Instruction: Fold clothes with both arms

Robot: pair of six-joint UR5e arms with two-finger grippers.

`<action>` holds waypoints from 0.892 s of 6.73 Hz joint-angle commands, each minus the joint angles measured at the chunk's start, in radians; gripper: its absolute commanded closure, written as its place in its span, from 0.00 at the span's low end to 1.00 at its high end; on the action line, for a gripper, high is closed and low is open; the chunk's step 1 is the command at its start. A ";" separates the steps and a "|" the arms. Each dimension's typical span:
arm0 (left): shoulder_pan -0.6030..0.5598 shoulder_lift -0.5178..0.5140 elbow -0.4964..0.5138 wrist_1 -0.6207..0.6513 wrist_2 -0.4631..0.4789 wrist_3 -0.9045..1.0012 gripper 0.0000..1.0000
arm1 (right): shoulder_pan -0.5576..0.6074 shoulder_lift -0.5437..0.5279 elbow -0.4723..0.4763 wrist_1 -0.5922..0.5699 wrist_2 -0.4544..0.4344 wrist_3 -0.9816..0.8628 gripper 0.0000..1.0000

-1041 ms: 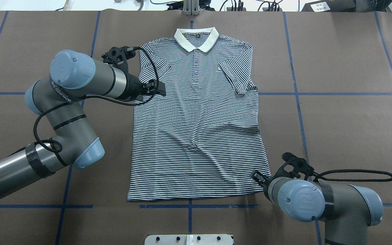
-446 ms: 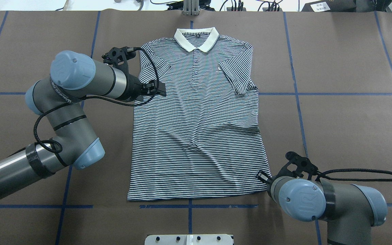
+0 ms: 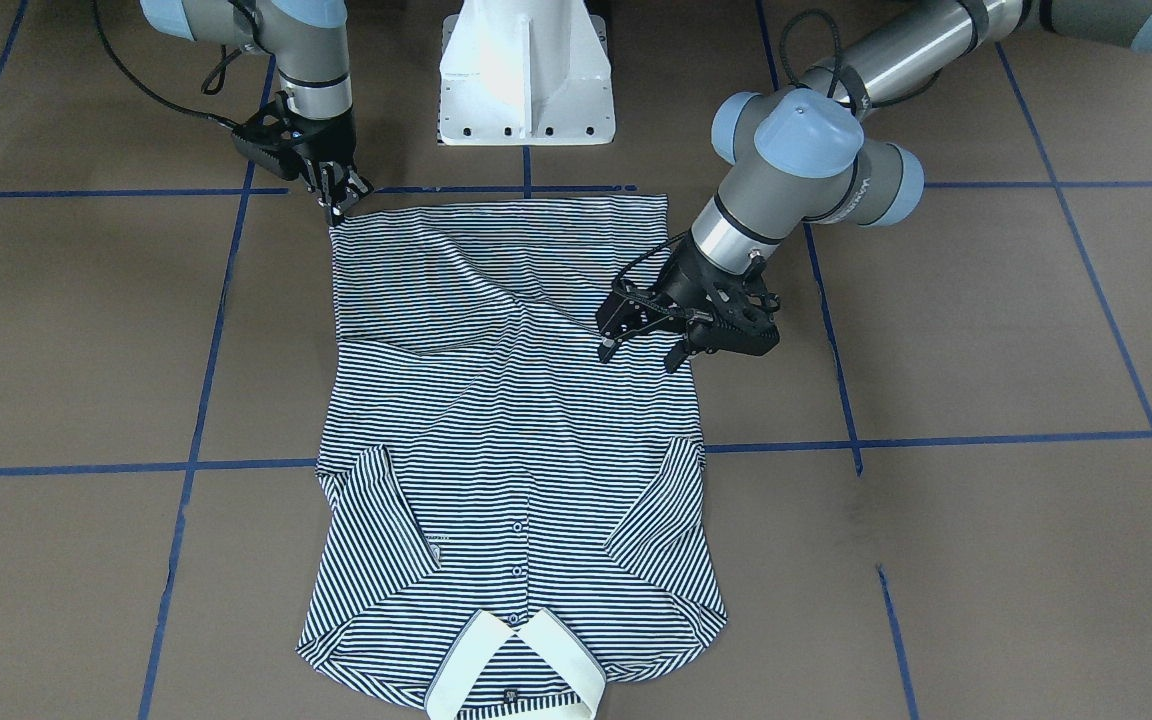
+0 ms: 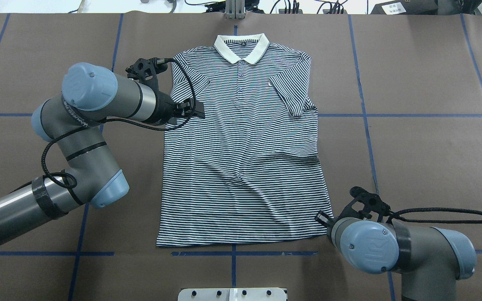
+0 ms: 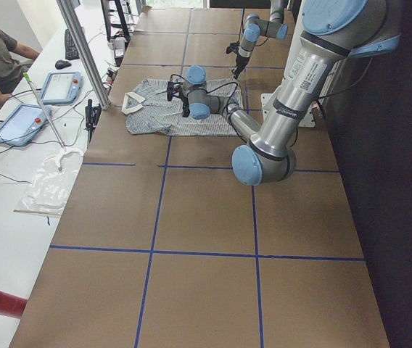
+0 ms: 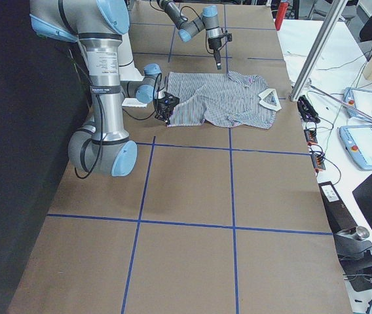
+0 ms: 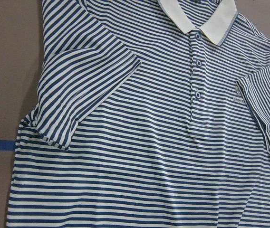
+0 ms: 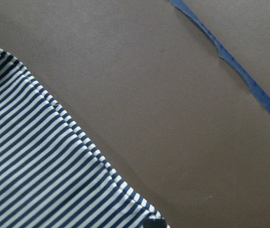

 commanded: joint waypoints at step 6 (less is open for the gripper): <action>0.375 0.340 -0.415 0.183 0.402 -0.193 0.12 | 0.008 -0.007 0.057 -0.009 0.005 -0.006 1.00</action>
